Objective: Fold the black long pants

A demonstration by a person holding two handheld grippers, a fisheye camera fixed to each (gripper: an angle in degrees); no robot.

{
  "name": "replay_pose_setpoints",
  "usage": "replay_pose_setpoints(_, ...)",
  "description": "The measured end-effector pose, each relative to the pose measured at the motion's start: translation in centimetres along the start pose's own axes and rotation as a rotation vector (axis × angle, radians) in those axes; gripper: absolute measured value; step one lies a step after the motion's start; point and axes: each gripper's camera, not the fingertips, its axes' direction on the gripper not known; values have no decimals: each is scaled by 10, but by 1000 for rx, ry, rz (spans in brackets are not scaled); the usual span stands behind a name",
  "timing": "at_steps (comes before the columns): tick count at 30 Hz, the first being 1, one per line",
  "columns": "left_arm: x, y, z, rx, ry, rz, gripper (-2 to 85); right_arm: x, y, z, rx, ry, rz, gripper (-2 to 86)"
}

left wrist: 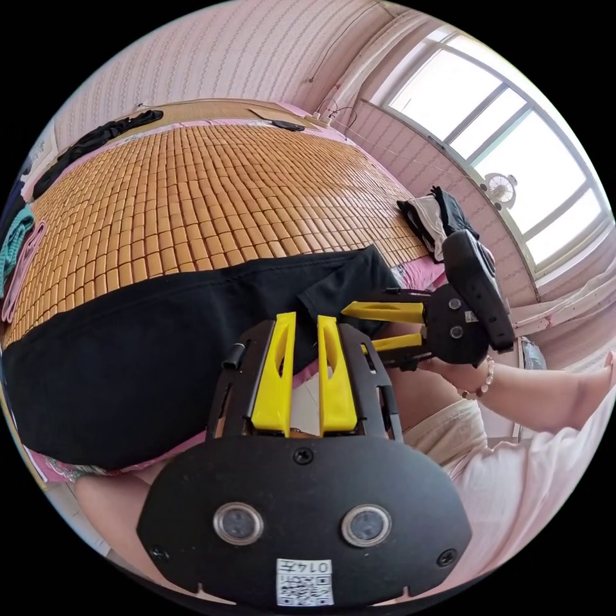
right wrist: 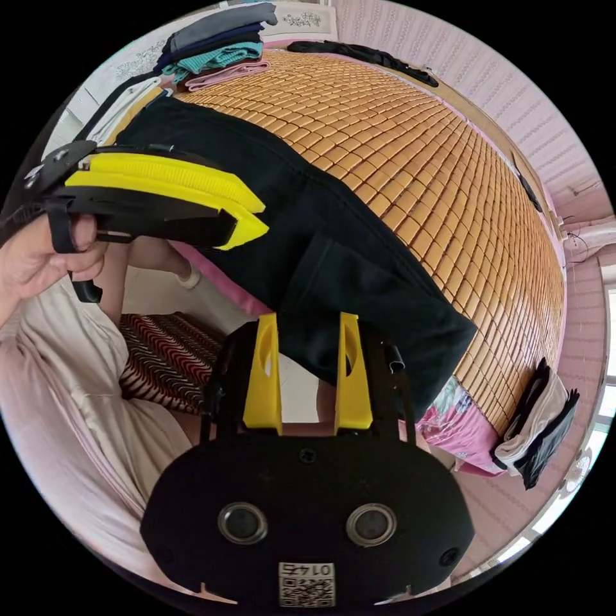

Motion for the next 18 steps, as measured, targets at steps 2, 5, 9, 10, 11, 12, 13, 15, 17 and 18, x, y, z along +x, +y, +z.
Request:
replay_pose_setpoints(2, -1, -3, 6, -19, 2, -1, 64, 1, 0, -4, 14, -60, -3, 83)
replay_pose_setpoints(5, -1, -3, 18, -53, -14, 14, 64, 7, 9, -13, 47, -152, -3, 20)
replay_pose_setpoints(9, -2, -7, 38, -87, 17, -18, 64, 6, 14, -14, 22, -142, -28, 10)
replay_pose_setpoints(10, -2, -8, 40, -90, 18, -19, 64, 4, 15, -13, 4, -141, -42, 8)
replay_pose_setpoints(11, 1, -11, 44, -97, 18, -14, 64, 3, 16, -13, -9, -140, -53, 7)
replay_pose_setpoints(12, 3, -15, 47, -102, 17, -1, 64, 2, 17, -15, -4, -135, -55, 7)
replay_pose_setpoints(13, 5, -16, 49, -104, 17, 6, 64, 0, 19, -18, 2, -121, -60, 6)
replay_pose_setpoints(15, 11, -22, 57, -115, 18, 30, 64, 0, 22, -23, 3, -101, -56, 5)
replay_pose_setpoints(17, 16, -25, 65, -129, 18, 49, 65, 3, 28, -29, 24, -110, -33, 5)
replay_pose_setpoints(18, 20, -28, 71, -142, 17, 63, 65, 4, 29, -29, 29, -113, -25, 5)
